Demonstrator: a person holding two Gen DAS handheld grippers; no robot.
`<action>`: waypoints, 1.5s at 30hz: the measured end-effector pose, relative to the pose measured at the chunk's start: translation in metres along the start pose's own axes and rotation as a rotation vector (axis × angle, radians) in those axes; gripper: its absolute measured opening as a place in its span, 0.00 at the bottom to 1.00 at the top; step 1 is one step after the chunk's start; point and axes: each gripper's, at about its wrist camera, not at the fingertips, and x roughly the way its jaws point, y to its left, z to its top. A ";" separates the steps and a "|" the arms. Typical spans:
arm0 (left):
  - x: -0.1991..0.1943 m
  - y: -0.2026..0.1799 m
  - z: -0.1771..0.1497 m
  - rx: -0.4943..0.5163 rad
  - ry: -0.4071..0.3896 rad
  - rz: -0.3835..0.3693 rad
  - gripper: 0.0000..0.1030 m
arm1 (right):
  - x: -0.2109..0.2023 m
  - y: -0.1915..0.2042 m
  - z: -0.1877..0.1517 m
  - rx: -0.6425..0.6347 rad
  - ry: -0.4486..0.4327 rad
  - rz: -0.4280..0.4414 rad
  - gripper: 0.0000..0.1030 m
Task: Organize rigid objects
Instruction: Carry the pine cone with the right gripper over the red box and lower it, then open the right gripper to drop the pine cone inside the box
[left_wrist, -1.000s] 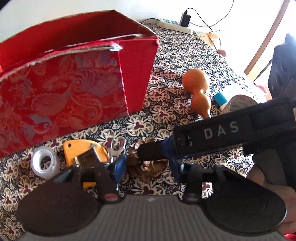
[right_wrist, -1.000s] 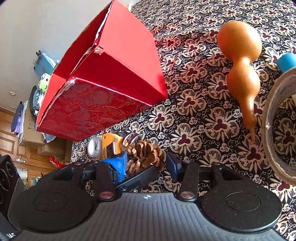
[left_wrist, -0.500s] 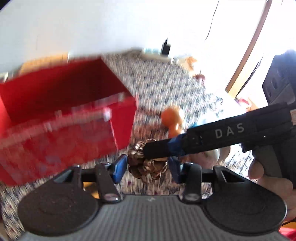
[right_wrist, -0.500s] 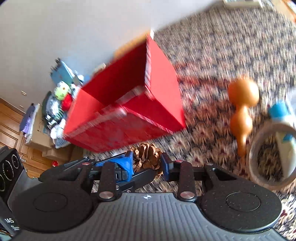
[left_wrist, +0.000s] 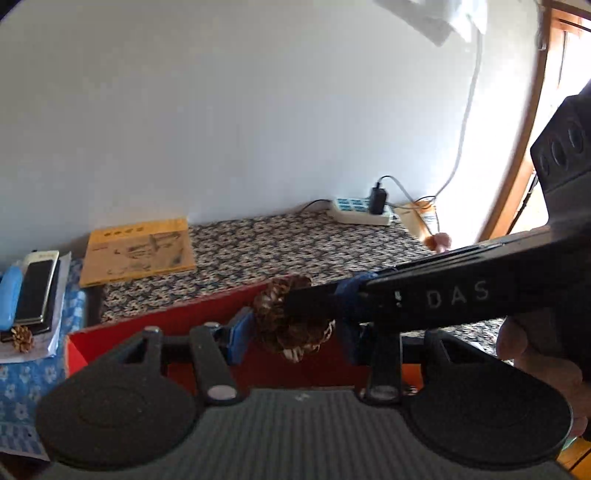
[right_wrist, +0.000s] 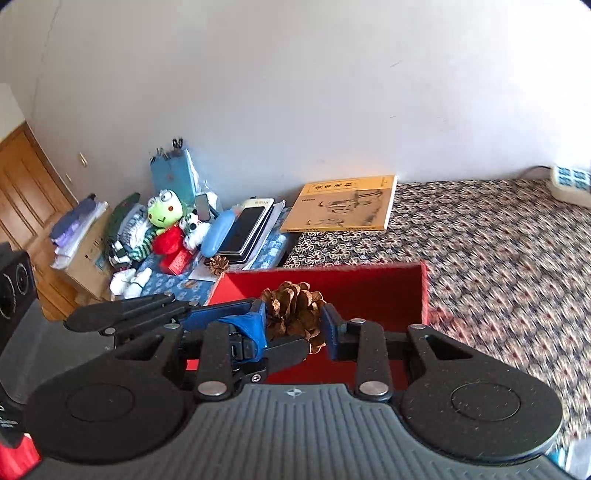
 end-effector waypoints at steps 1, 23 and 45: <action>0.003 0.012 -0.002 -0.014 0.014 0.003 0.42 | 0.007 0.002 0.004 -0.003 0.005 0.002 0.15; 0.118 0.110 -0.046 -0.123 0.371 0.169 0.39 | 0.174 -0.015 -0.005 0.053 0.263 -0.017 0.14; 0.121 0.111 -0.048 -0.118 0.409 0.162 0.49 | 0.157 -0.038 -0.010 0.214 0.194 -0.067 0.15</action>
